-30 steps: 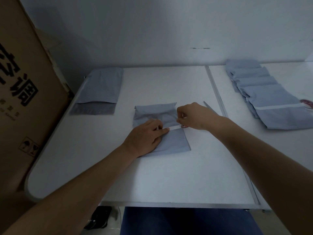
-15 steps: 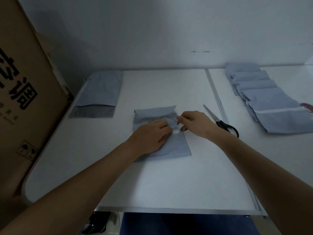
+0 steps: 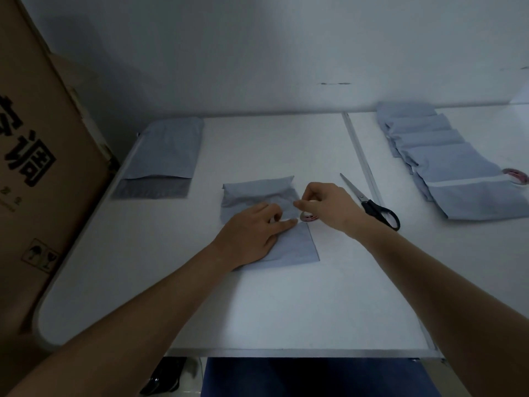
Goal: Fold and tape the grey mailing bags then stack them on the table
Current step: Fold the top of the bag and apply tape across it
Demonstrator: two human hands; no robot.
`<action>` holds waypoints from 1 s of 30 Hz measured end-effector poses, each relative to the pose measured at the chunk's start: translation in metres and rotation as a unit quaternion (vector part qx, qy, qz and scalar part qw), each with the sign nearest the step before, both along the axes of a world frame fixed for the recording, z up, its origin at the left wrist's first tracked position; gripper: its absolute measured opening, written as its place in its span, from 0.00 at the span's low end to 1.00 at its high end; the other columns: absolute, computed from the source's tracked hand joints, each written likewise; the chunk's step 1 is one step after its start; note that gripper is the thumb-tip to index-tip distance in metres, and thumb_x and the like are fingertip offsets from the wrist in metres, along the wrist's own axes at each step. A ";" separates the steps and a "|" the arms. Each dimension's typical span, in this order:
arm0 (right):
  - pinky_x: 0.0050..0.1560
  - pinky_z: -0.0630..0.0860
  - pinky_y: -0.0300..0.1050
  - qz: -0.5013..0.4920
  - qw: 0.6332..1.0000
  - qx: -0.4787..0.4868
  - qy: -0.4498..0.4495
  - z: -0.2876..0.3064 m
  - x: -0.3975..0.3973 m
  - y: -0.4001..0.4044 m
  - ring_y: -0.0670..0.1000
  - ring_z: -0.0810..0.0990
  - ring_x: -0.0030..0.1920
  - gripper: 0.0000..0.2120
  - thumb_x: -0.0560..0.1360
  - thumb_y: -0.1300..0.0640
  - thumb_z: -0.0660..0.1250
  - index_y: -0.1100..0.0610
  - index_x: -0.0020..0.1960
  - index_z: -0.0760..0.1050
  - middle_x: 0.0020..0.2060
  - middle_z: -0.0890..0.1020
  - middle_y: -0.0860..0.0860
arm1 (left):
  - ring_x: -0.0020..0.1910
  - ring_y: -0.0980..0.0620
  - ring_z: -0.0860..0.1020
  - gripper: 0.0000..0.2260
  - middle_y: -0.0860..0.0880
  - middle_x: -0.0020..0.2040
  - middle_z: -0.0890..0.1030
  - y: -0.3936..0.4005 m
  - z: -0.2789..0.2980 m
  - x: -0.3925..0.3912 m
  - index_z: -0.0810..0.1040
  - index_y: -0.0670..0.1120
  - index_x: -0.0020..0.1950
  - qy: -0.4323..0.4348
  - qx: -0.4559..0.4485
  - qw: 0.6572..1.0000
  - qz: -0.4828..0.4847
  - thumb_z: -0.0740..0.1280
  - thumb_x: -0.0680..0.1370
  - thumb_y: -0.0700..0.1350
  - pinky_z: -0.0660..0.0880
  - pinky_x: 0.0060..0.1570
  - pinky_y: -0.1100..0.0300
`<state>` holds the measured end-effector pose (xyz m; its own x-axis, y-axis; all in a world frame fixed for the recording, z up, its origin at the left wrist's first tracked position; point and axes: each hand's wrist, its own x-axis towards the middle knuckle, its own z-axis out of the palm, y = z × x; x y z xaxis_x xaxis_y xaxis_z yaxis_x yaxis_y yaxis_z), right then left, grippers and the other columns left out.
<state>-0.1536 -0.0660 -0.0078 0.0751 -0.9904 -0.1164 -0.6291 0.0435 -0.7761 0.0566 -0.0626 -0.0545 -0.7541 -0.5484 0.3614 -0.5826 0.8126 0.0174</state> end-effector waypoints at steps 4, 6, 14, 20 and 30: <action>0.29 0.61 0.35 0.008 0.999 -0.011 0.036 0.004 -0.001 -0.001 0.42 0.69 0.30 0.13 0.75 0.52 0.70 0.52 0.35 0.71 0.29 0.72 0.45 | 0.42 0.50 0.75 0.18 0.46 0.48 0.77 -0.001 -0.001 0.001 0.77 0.51 0.66 -0.005 0.004 1.000 -0.001 0.57 0.79 0.47 0.75 0.36 0.58; 0.25 0.61 0.30 0.013 0.999 -0.015 0.051 0.005 -0.001 -0.001 0.40 0.71 0.30 0.12 0.75 0.54 0.70 0.53 0.36 0.71 0.30 0.73 0.44 | 0.41 0.50 0.75 0.18 0.46 0.48 0.77 -0.002 -0.002 0.002 0.77 0.51 0.67 -0.008 0.004 1.000 0.000 0.57 0.80 0.47 0.74 0.36 0.58; 0.31 0.74 0.36 0.047 0.994 -0.044 0.091 0.005 -0.006 0.001 0.42 0.82 0.35 0.12 0.75 0.55 0.70 0.53 0.36 0.70 0.36 0.81 0.50 | 0.41 0.51 0.74 0.18 0.46 0.48 0.77 -0.002 -0.003 0.002 0.76 0.52 0.67 -0.012 -0.012 1.000 -0.002 0.56 0.79 0.48 0.72 0.37 0.60; 0.41 0.80 0.55 0.059 0.985 -0.056 0.154 0.004 -0.008 0.001 0.53 0.83 0.39 0.10 0.75 0.52 0.69 0.53 0.38 0.71 0.37 0.82 0.51 | 0.40 0.52 0.74 0.18 0.47 0.48 0.76 -0.002 -0.004 0.002 0.76 0.52 0.67 -0.019 -0.012 1.000 0.008 0.56 0.80 0.48 0.72 0.36 0.59; 0.35 0.73 0.44 0.050 0.980 -0.078 0.179 0.003 -0.011 0.004 0.50 0.78 0.37 0.10 0.75 0.48 0.68 0.54 0.43 0.74 0.40 0.82 0.51 | 0.39 0.51 0.74 0.19 0.46 0.46 0.76 0.000 0.003 -0.004 0.78 0.50 0.65 -0.044 -0.017 0.999 0.011 0.56 0.78 0.47 0.69 0.34 0.61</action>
<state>-0.1643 -0.0616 -0.0046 0.1550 -0.9879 -0.0009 -0.8570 -0.1340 -0.4976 0.0525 -0.0630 -0.0519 -0.7714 -0.5542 0.3127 -0.5990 0.7983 -0.0628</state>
